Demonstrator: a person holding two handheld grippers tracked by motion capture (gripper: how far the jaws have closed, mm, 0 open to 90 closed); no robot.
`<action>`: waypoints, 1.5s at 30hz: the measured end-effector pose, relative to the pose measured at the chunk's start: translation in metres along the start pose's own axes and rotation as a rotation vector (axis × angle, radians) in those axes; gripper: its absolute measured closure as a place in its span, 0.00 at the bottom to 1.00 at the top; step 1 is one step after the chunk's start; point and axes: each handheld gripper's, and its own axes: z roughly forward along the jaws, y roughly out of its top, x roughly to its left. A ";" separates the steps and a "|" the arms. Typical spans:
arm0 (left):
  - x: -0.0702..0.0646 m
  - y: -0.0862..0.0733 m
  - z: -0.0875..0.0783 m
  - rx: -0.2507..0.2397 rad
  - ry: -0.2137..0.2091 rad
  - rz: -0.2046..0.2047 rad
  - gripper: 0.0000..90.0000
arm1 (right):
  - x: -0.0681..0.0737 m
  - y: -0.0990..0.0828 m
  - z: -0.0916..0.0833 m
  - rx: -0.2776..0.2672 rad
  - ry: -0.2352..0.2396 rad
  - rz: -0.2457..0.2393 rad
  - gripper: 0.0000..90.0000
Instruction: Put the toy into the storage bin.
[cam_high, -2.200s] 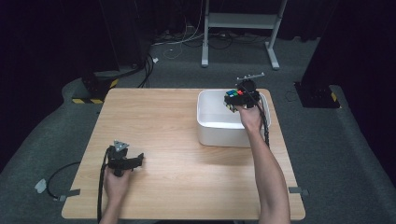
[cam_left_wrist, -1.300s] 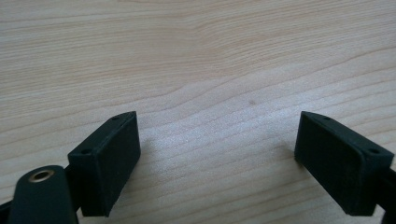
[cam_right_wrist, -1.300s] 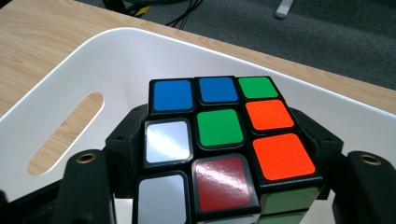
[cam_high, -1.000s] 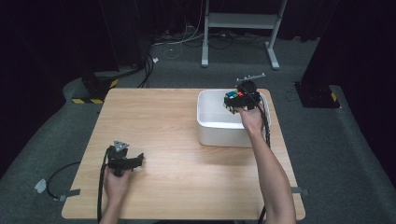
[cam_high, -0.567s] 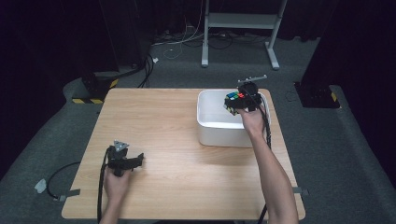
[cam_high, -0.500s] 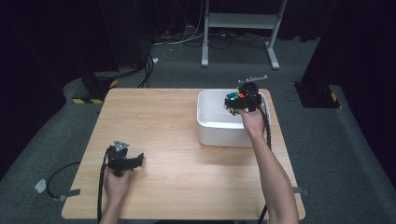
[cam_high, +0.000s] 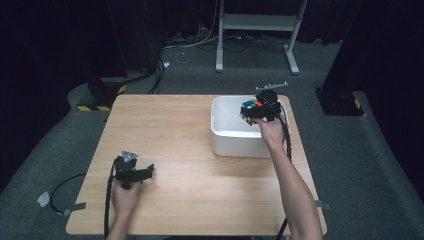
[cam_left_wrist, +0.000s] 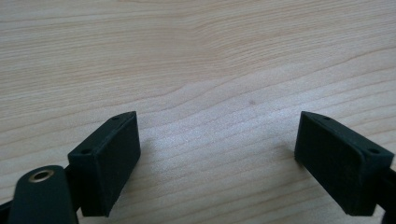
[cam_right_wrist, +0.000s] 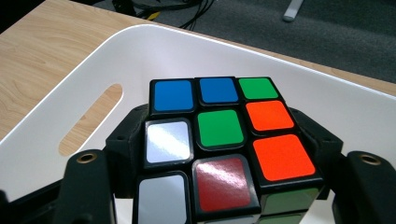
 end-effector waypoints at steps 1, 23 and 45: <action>0.000 0.000 0.000 0.000 0.000 0.000 0.16 | 0.000 -0.001 0.000 0.001 0.002 -0.001 0.37; 0.000 0.000 0.000 0.001 0.001 -0.001 0.16 | 0.005 -0.012 -0.010 -0.014 0.019 -0.014 0.37; 0.000 0.000 0.000 0.000 0.001 -0.001 0.16 | 0.010 -0.024 -0.014 -0.027 0.041 -0.021 0.37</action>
